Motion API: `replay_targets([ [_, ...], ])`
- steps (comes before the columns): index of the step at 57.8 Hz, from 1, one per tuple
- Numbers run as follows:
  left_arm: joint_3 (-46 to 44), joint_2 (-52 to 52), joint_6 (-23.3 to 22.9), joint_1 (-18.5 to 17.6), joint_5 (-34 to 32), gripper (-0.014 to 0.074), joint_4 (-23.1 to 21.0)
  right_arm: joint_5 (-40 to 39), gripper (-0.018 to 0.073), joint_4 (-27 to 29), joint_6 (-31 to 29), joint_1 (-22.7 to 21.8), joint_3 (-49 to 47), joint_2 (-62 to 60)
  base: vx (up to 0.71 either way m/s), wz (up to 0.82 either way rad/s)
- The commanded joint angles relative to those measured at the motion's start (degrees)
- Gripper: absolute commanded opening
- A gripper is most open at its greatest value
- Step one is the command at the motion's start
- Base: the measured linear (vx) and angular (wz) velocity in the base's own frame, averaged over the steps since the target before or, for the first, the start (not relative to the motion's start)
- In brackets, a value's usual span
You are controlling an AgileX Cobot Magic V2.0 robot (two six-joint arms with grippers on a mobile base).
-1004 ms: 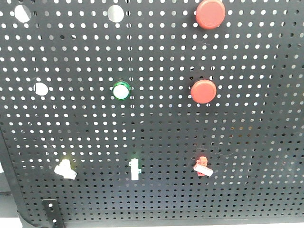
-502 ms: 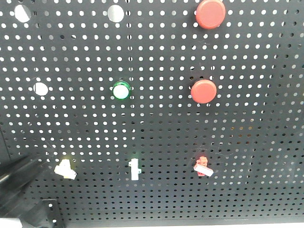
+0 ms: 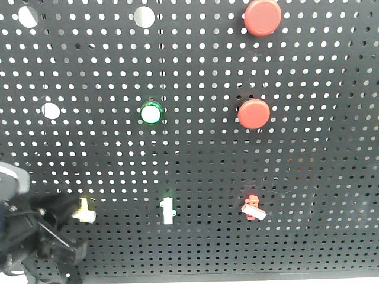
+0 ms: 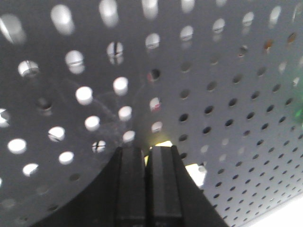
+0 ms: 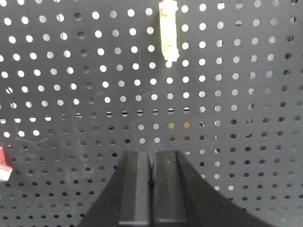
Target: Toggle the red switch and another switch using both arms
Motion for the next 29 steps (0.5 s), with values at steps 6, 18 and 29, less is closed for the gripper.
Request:
replay_targets([
  [6,-1.9,0.9,-0.7,-0.4,-1.3,0.0002,-0.5,-5.5,-0.0006,-0.3,-0.2,-0.2,-2.1,0.4,0.0,0.0],
  [18,-1.9,0.6,-0.8,-0.4,8.0,0.0002,-0.5,-5.5,-0.0006,-0.3,-0.2,-0.2,-2.1,0.4,0.0,0.0],
  [29,-1.9,-1.2,-0.8,-0.4,14.6,0.0002,-0.5,-4.6,-0.0006,-0.4,-0.1,-0.2,-2.1,0.4,0.0,0.0],
])
